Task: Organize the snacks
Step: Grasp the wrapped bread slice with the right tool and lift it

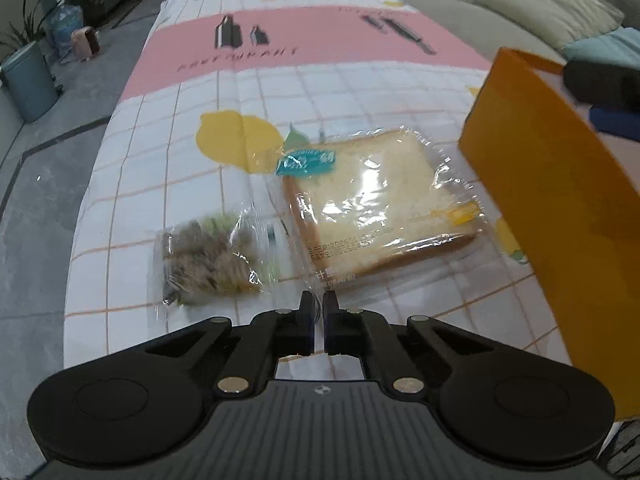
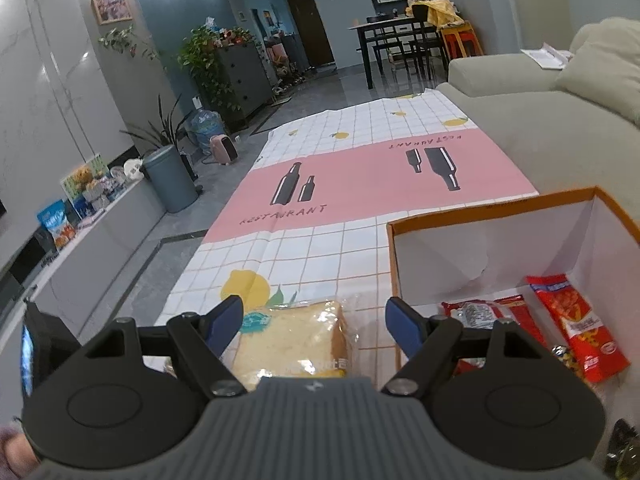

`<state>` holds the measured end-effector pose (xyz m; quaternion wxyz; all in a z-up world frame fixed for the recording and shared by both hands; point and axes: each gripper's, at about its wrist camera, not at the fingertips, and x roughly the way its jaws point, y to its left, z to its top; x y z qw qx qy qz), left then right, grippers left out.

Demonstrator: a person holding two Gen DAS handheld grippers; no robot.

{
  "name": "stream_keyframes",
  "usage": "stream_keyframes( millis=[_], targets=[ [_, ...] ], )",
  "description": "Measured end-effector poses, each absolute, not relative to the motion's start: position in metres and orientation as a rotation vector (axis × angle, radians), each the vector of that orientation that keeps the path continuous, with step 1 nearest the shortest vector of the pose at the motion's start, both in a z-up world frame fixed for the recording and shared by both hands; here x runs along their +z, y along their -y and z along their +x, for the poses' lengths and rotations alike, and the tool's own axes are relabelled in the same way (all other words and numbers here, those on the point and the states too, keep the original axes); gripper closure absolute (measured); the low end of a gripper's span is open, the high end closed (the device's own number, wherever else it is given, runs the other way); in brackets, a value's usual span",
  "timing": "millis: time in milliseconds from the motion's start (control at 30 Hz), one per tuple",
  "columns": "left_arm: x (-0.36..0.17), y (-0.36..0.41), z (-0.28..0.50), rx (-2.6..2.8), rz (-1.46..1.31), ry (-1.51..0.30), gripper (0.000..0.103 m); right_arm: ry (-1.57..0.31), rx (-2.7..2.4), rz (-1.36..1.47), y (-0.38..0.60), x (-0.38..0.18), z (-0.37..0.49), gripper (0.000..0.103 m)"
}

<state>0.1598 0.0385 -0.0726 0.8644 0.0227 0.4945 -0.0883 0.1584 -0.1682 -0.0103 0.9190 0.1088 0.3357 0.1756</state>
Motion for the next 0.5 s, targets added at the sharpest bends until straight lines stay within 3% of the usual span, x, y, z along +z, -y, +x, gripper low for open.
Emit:
stream_keyframes(
  millis=[500],
  targets=[
    [-0.024,-0.045,0.151,-0.372,-0.181,-0.959,0.101,-0.648,0.517,-0.419,0.128,-0.035,0.082,0.027]
  ],
)
